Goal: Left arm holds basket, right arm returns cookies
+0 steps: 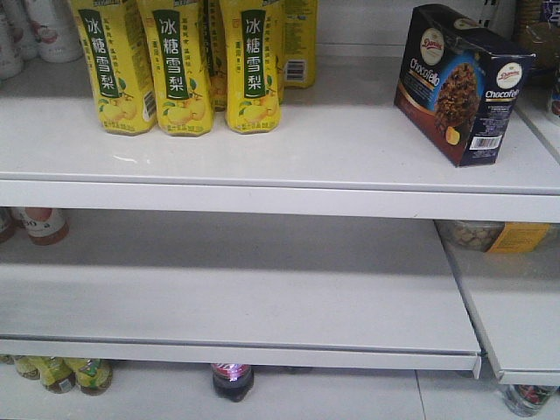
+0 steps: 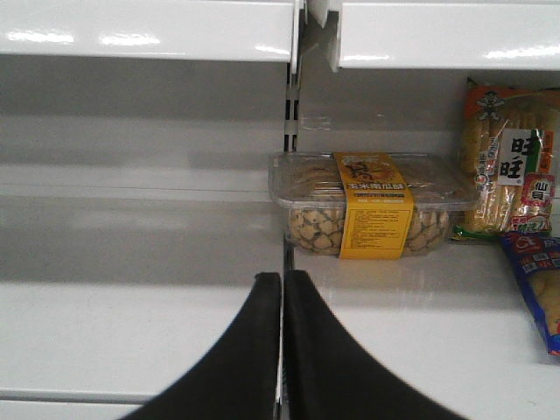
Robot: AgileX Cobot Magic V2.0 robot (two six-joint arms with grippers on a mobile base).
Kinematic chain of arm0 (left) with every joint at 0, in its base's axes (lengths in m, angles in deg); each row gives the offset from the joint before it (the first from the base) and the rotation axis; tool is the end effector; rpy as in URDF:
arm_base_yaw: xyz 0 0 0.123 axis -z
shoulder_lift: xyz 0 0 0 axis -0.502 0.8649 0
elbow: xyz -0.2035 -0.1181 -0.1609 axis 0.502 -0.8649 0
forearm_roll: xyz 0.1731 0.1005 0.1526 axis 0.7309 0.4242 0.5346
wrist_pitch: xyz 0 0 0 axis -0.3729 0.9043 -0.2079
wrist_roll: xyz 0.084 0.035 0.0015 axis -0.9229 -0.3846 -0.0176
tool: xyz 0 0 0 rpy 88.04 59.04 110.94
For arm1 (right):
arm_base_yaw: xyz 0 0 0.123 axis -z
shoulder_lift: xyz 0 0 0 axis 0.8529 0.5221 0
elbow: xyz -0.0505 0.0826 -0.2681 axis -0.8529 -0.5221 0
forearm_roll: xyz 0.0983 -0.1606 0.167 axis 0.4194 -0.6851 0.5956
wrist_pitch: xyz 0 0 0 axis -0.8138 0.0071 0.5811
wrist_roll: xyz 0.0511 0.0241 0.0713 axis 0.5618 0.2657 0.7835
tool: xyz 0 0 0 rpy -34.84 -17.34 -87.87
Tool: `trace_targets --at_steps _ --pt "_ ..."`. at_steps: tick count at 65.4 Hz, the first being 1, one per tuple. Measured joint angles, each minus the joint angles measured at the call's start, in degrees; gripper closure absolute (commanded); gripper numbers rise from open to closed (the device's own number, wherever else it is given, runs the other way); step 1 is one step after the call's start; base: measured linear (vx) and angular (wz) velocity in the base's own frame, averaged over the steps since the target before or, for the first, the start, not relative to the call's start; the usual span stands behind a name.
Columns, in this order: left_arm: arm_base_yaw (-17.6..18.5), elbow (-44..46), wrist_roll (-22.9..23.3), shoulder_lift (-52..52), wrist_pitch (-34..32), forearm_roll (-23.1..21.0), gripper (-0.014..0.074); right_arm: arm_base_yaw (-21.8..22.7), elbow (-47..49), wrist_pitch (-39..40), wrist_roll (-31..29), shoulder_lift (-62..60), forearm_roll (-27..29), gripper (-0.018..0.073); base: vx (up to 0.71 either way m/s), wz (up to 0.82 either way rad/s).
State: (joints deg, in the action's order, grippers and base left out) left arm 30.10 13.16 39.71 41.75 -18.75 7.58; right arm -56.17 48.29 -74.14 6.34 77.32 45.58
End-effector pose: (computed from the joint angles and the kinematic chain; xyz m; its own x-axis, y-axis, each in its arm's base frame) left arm 0.0558 -0.0024 0.1827 -0.1668 -0.0567 -0.9844 0.0164 0.9980 -0.0602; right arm 0.0529 -0.0025 0.2006 -0.1400 -0.0344 -0.9895 0.0391 0.9984 -0.0402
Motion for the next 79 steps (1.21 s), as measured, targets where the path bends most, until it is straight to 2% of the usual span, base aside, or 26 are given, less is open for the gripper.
trace_targets --at_steps 20,39,79 --pt "0.0 0.0 0.0 0.0 0.0 0.0 0.0603 0.0 -3.5 7.5 2.8 0.0 -2.1 0.0567 0.0 0.0" --pt "0.0 0.0 0.0 0.0 0.0 0.0 0.0603 0.0 -3.5 8.5 6.9 0.0 -3.9 0.0567 0.0 0.0" --pt "0.0 0.0 0.0 0.0 0.0 0.0 0.0603 0.0 -3.5 8.5 6.9 0.0 -3.8 0.0567 0.0 0.0"
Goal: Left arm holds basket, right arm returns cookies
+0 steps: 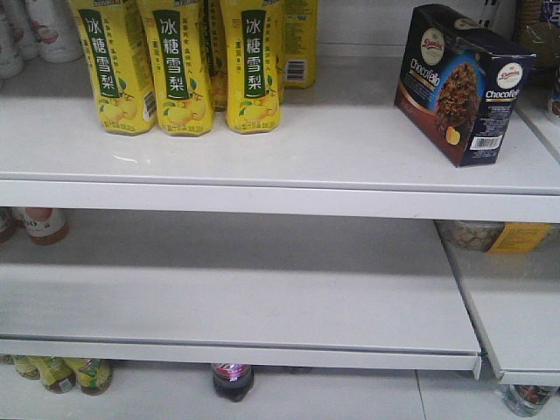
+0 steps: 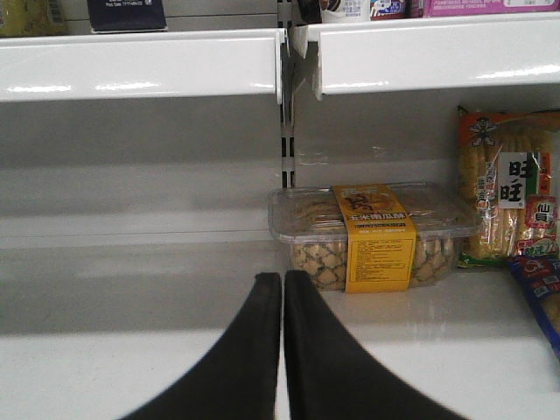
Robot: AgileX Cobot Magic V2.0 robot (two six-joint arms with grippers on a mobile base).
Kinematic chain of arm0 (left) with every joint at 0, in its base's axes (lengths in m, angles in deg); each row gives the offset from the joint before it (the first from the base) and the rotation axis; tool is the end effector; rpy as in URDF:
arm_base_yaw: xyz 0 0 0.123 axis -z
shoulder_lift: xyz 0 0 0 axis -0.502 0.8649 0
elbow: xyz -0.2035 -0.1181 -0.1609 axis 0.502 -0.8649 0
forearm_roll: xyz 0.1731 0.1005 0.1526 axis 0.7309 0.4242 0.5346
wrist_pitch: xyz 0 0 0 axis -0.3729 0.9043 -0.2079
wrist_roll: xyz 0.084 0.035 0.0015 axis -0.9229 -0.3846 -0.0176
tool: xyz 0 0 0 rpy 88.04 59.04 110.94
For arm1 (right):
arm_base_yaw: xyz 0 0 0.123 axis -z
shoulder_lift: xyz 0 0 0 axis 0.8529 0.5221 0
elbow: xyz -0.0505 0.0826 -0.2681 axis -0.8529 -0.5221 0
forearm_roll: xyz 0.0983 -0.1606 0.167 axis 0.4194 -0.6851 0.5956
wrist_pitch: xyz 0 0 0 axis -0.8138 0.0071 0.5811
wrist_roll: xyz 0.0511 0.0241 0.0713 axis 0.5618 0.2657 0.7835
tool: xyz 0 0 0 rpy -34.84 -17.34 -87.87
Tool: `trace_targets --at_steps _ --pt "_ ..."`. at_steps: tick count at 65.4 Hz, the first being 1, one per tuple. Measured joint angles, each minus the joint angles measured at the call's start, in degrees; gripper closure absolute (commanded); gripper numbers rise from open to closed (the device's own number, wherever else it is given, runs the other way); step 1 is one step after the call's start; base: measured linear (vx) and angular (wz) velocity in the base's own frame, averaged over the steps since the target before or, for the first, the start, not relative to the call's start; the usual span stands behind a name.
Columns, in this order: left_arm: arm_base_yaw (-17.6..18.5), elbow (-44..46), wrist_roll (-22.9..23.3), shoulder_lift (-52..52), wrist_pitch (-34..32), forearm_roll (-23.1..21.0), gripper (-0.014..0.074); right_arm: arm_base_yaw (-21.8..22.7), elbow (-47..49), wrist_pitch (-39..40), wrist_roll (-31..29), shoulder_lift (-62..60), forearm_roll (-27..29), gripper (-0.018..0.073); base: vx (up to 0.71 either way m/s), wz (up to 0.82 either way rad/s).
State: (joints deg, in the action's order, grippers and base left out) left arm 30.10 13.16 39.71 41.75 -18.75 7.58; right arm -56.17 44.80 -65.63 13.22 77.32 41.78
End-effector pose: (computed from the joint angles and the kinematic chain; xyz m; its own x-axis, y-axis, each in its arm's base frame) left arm 0.0558 -0.0024 0.1827 -0.1668 -0.0567 -0.9844 0.0164 0.9980 -0.0602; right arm 0.0565 -0.0032 0.1935 -0.0502 0.0158 -0.9986 0.0515 0.9986 0.0132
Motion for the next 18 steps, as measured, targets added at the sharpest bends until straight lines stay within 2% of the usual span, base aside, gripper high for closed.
trace_targets --at_steps 18 --pt "0.0 0.0 0.0 0.0 0.0 0.0 0.0603 0.0 0.0 0.0 0.0 0.0 0.0 0.0567 0.0 0.0"
